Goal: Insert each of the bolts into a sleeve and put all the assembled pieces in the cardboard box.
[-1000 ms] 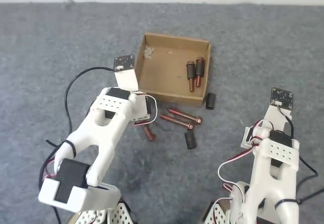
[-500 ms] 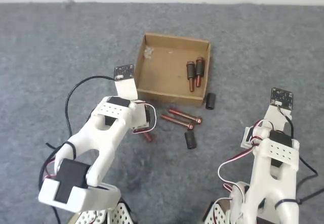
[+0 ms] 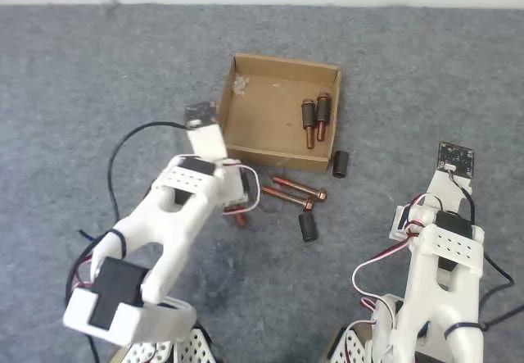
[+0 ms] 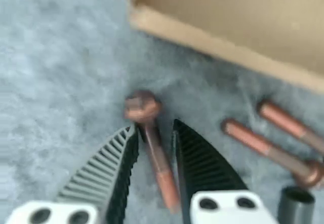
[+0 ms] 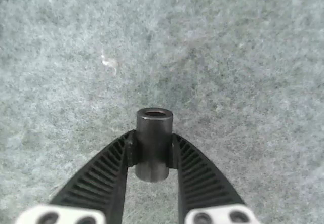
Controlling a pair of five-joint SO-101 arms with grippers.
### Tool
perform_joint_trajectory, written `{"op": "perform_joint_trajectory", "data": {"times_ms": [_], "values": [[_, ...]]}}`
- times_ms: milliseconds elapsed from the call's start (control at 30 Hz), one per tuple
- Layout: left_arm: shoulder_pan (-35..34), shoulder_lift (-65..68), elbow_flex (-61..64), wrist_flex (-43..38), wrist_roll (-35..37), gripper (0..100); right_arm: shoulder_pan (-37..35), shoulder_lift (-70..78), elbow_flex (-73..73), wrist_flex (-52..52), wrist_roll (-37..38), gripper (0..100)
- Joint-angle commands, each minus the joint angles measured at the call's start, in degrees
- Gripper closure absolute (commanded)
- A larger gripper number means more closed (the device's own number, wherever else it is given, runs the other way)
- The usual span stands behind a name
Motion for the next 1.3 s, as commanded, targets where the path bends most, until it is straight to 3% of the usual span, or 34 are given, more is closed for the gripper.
{"op": "perform_joint_trajectory", "data": {"times_ms": [0, 500, 867, 1067, 1267], "values": [[3.16, -0.44, -0.31, 1.14, -0.97, 89, 0.57, -2.07, -0.53, -0.84, 1.23, 99.1], [2.81, 4.48, -5.05, 3.16, -0.88, 89, 0.75, -2.07, -0.53, -0.84, 1.23, 99.1], [-1.41, 7.91, -9.71, 1.85, -0.79, 89, 0.75, -2.07, -0.53, -0.84, 1.23, 99.1], [-1.14, 8.09, -10.15, 1.67, -0.88, 99, 0.75, -2.07, -0.53, -0.92, 1.23, 99.1], [-0.88, 8.18, -10.07, 1.67, -1.32, 99, 0.75, -2.07, -0.53, -0.92, 1.23, 99.1]]}}
